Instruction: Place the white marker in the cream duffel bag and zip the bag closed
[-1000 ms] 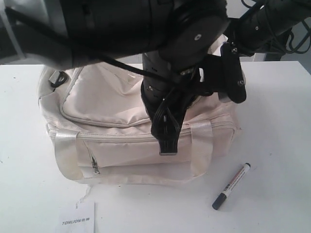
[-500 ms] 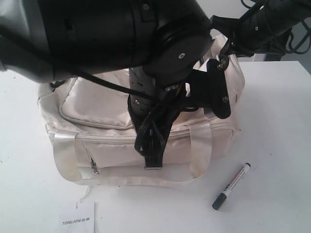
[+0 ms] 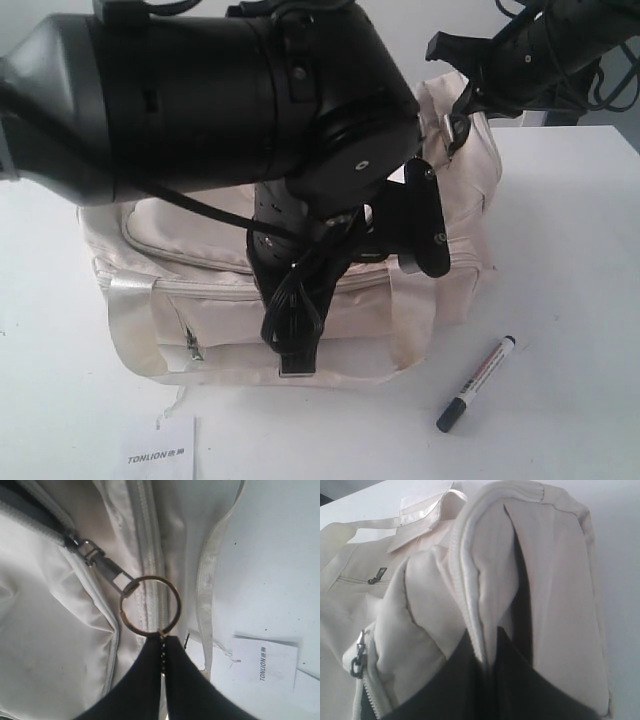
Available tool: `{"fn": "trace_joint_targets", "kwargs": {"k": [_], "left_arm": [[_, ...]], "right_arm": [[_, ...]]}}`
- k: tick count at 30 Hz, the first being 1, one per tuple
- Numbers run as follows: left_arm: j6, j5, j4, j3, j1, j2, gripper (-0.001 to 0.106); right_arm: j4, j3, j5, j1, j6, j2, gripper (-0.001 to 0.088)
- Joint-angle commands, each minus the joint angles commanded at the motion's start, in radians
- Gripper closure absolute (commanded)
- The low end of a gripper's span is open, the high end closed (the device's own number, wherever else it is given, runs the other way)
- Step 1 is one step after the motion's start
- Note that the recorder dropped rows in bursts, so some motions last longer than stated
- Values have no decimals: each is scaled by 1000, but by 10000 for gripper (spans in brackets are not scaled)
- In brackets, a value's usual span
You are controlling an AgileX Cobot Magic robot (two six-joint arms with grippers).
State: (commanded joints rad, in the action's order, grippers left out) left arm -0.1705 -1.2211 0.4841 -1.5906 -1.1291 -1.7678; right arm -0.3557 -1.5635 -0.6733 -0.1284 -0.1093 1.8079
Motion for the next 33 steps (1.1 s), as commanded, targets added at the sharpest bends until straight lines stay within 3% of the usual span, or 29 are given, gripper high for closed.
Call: {"fn": "trace_joint_targets", "kwargs": {"k": [12,15,19,21,26,29,33], "left_arm": [[4,0,0,0,0,0,1053],[6,0,0,0,0,0,1053],[6,0,0,0,0,0,1053],[6,0,0,0,0,0,1053],[11,18,0,0,0,0,1053],[14,52,0,0,0,0,1053],[16,76,0,0,0,0,1053]], "right_arm": [[0,0,-20,0,-28,0,846],[0,0,-20,0,-28,-2,736],[0,0,-25,0,-28,-22,518],[0,0,-29,0,-26,-42,469],[-7,0,-57,0,21,-107,458],[-53,0,-174,-2,109,-117,458],[-120,0,-222,-23,178,-95,458]]}}
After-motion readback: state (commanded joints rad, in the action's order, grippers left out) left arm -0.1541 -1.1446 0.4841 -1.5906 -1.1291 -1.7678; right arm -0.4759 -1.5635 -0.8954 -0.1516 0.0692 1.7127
